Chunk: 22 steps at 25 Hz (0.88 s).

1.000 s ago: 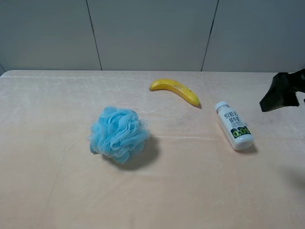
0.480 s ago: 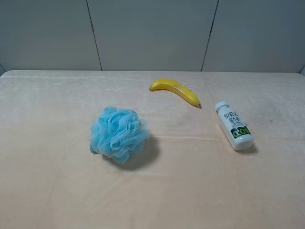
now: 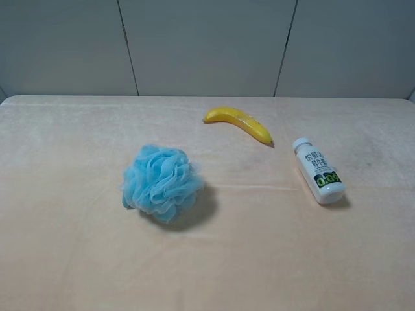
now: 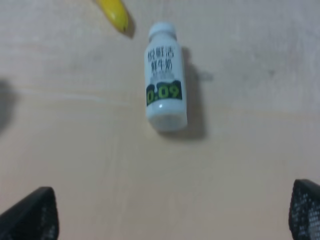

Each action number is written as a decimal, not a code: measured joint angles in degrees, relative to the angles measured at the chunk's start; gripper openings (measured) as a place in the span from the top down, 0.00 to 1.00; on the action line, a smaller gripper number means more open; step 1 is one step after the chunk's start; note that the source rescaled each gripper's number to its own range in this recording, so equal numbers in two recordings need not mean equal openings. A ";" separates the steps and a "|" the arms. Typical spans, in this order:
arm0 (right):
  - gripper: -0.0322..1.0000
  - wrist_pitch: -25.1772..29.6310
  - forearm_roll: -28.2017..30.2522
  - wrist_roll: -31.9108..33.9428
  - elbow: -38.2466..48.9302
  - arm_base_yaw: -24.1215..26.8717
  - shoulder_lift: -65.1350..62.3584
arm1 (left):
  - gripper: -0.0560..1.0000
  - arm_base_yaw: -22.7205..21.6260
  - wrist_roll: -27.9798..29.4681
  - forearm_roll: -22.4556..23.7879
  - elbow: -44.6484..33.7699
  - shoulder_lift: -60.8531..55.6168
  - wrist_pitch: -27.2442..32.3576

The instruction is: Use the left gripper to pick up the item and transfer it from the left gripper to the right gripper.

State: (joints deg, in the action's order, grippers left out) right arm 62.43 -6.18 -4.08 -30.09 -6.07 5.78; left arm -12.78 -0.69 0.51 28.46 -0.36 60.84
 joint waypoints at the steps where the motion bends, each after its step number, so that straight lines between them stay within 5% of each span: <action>1: 0.00 -1.12 0.13 0.00 0.25 0.00 -0.86 | 0.05 0.00 -0.05 0.00 0.00 0.00 0.00; 22: 0.00 -3.31 0.91 0.44 1.64 1.48 -3.37 | 0.05 0.00 -0.05 0.00 0.00 0.00 0.00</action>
State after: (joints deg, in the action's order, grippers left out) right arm 59.12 -5.26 -3.64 -28.45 -4.59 2.41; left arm -12.78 -0.75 0.51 28.46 -0.36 60.84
